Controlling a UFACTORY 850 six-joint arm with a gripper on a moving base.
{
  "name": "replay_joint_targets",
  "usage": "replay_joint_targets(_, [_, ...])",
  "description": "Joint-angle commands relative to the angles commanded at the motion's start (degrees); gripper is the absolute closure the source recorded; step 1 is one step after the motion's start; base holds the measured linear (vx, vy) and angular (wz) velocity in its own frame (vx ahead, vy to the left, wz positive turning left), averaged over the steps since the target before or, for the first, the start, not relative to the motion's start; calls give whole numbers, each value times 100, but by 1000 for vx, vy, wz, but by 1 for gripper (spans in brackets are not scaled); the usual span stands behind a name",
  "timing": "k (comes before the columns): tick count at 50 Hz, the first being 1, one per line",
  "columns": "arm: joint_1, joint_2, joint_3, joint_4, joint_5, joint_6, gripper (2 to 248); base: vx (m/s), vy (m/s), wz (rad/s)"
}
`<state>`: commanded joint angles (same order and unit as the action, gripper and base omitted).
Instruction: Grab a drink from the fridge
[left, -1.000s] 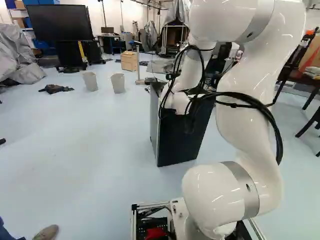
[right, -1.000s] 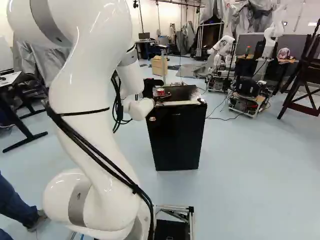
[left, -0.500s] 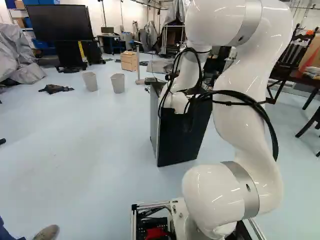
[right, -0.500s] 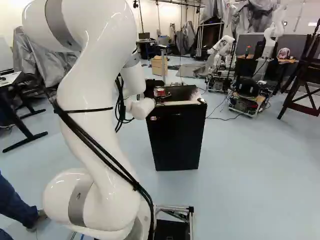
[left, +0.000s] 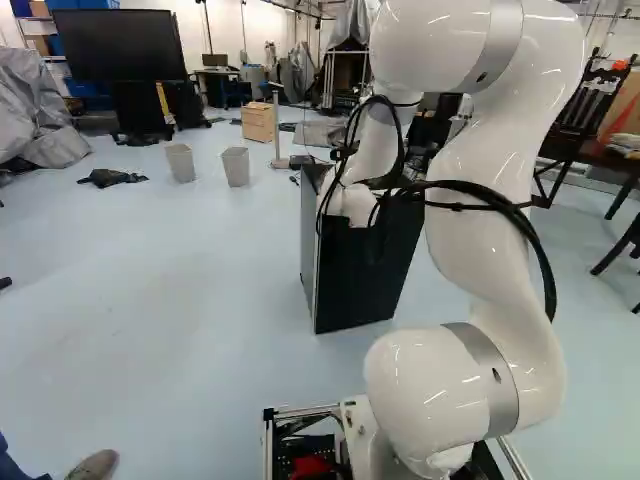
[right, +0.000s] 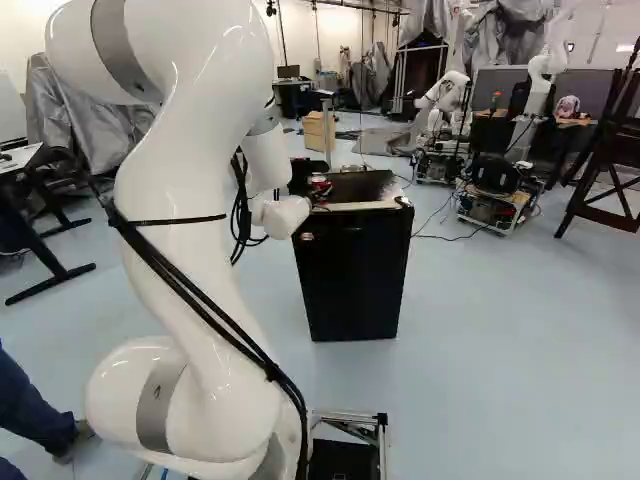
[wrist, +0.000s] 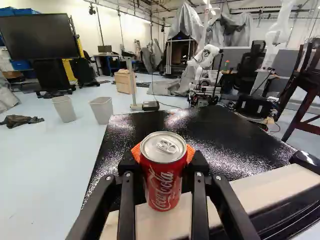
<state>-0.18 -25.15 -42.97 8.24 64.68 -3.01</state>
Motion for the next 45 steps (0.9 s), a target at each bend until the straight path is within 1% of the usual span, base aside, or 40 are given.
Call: replay_joint_targets(45, [0,492,10,0,0,0,150,0,0,0])
